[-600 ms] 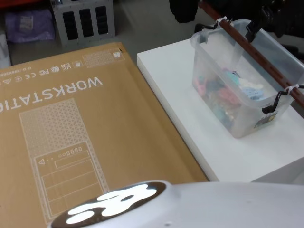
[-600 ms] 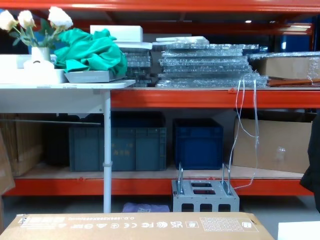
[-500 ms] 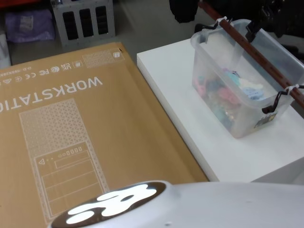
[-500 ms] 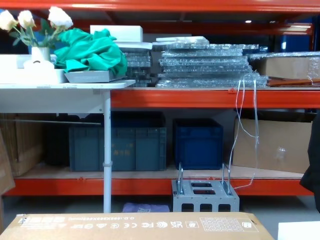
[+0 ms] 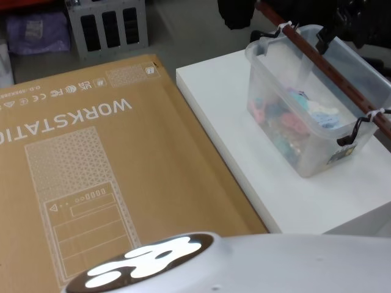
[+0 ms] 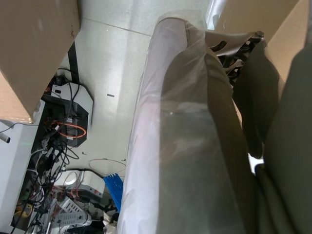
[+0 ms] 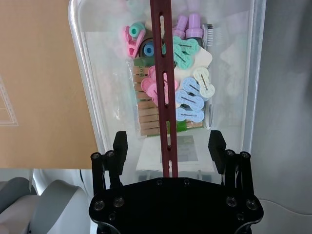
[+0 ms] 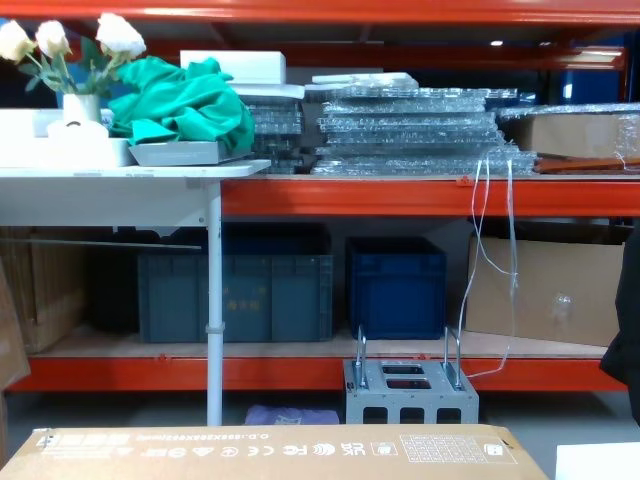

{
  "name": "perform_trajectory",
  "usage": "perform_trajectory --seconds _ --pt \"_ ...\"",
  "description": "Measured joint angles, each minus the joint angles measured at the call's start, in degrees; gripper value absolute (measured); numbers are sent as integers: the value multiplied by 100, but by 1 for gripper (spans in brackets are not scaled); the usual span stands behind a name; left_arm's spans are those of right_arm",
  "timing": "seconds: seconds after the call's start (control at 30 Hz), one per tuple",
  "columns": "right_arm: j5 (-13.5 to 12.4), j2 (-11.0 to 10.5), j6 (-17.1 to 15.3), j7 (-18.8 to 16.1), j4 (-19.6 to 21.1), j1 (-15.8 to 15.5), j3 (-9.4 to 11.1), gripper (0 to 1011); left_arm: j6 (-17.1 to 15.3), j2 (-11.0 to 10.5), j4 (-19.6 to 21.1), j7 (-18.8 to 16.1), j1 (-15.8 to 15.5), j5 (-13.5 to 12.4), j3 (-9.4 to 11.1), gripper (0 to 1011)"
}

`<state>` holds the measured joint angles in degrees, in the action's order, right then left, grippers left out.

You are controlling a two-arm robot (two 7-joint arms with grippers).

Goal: Use one hand to grasp the basket and place it at the designated location.

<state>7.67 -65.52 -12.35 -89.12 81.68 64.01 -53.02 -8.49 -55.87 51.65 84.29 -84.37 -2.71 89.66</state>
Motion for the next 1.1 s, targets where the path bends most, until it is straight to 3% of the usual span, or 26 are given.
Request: perform_trajectory --seconds 0.57,1.1 --pt "23 30 24 -12 -22 -21 15 1000 0 0 0 0 0 0 0 0" --pt "217 419 133 -107 -405 -71 -187 1000 0 0 0 0 0 0 0 0"
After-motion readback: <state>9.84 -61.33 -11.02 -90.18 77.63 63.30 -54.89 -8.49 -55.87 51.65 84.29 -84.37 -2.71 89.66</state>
